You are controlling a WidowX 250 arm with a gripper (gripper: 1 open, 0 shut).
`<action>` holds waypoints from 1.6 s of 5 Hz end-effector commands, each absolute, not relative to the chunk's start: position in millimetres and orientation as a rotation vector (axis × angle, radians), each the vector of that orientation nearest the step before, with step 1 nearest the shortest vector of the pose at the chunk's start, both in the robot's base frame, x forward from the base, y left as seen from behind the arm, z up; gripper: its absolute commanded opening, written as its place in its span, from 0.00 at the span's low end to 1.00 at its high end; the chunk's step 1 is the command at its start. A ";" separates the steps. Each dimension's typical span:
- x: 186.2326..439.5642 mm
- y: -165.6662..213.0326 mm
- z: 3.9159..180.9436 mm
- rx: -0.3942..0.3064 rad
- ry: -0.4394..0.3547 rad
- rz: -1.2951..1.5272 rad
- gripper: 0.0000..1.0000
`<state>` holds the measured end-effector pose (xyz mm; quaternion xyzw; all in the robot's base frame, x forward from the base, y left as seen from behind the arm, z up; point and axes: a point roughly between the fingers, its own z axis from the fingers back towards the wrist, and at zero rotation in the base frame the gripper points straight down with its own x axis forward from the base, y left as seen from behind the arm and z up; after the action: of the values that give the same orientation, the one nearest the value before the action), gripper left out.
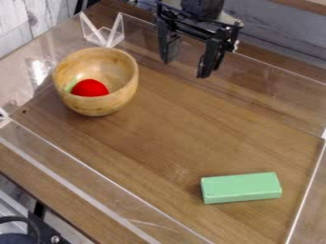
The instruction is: Move the red object to the right side of the table
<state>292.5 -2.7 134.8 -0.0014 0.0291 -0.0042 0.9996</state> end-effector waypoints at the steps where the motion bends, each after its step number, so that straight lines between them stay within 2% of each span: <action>1: 287.8 9.7 117.3 -0.004 0.084 0.035 1.00; 2: 282.1 19.6 125.0 -0.006 0.109 0.081 1.00; 4: 259.8 89.0 158.7 0.014 0.096 0.193 1.00; 6: 257.8 104.0 137.4 0.017 0.081 0.179 1.00; 8: 254.9 122.9 117.0 -0.012 0.075 0.074 1.00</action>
<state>252.2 120.5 107.5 -0.0137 0.0557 0.0384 0.9976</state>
